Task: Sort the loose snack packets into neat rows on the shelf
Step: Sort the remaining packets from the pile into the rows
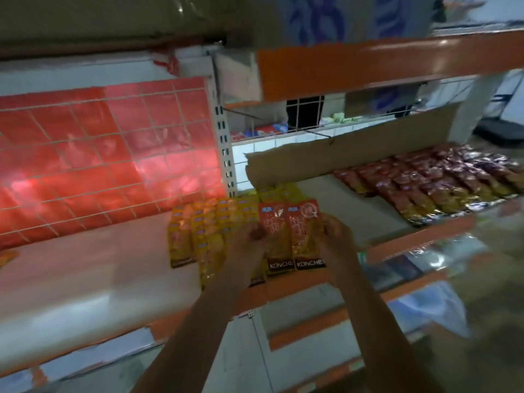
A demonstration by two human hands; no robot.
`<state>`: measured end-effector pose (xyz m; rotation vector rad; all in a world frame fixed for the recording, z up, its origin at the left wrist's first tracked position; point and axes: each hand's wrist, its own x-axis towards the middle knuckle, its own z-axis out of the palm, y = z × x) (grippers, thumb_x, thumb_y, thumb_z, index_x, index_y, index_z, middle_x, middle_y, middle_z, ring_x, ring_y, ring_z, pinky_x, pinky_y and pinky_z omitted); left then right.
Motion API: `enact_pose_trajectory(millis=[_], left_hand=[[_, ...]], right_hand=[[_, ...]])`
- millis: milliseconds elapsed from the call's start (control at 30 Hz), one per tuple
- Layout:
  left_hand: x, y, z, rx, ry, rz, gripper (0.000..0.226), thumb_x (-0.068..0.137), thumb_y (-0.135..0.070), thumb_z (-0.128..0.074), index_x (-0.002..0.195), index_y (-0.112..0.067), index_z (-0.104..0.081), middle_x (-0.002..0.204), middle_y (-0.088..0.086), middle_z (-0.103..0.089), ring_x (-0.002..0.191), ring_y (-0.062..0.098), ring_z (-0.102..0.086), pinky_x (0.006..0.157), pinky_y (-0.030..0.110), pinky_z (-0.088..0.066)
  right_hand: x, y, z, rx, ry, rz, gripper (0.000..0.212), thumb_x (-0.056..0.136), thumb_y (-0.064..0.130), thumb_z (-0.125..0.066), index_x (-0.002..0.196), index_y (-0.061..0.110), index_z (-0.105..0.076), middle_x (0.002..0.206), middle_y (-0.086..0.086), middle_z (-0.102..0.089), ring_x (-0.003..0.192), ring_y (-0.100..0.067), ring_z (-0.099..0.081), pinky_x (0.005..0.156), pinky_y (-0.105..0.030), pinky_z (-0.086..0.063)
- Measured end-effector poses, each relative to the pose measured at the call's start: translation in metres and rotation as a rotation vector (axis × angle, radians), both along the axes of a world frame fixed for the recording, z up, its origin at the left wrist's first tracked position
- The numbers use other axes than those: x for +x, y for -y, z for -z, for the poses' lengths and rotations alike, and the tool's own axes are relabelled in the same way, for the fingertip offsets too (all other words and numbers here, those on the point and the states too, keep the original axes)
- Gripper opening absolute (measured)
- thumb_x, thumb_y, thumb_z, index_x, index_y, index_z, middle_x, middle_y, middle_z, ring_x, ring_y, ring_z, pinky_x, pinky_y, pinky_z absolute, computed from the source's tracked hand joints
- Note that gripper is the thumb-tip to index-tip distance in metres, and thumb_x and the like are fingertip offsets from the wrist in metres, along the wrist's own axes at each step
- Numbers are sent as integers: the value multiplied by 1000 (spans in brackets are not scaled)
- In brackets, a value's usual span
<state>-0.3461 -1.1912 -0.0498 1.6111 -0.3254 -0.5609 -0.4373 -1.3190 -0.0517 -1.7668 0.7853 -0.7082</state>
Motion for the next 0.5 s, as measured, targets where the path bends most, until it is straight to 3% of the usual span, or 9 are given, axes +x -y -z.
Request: enact_pose_trajectory(millis=[67, 167, 267, 367, 500], left_hand=[[-13, 32, 0, 28, -11, 17, 12, 82, -14, -73, 78, -16, -62, 71, 1, -62, 61, 13, -55, 56, 28, -43], [-26, 77, -1, 58, -7, 53, 11, 82, -14, -73, 90, -18, -66, 90, 5, -69, 79, 19, -63, 67, 31, -50], [-31, 118, -1, 66, -26, 95, 21, 82, -14, -72, 102, -11, -66, 96, 7, -70, 84, 19, -66, 68, 30, -53], [-25, 163, 5, 114, -15, 75, 22, 79, -19, -76, 98, -13, -66, 95, 6, -71, 89, 21, -68, 82, 40, -57], [-9, 219, 15, 171, 76, 57, 18, 75, -26, -80, 83, -19, -65, 91, 4, -71, 85, 18, -68, 81, 38, -57]], right_hand=[[-20, 24, -4, 11, -18, 26, 13, 96, 22, -52, 95, 16, -64, 75, -7, -63, 64, -19, -58, 55, -27, -48], [-39, 61, -2, 71, 1, 41, 10, 94, 17, -54, 91, 17, -63, 81, -14, -67, 67, -28, -60, 59, -31, -47], [-51, 98, 0, 114, 31, 47, 6, 89, 10, -62, 93, 9, -67, 73, -7, -65, 65, -19, -58, 59, -27, -44], [-56, 133, 0, 136, 48, 76, 12, 88, 14, -63, 94, 24, -65, 79, 0, -65, 70, -17, -60, 64, -30, -49], [-54, 187, 2, 87, 26, 152, 18, 86, 4, -58, 81, 21, -62, 66, -2, -56, 57, -15, -48, 51, -26, -39]])
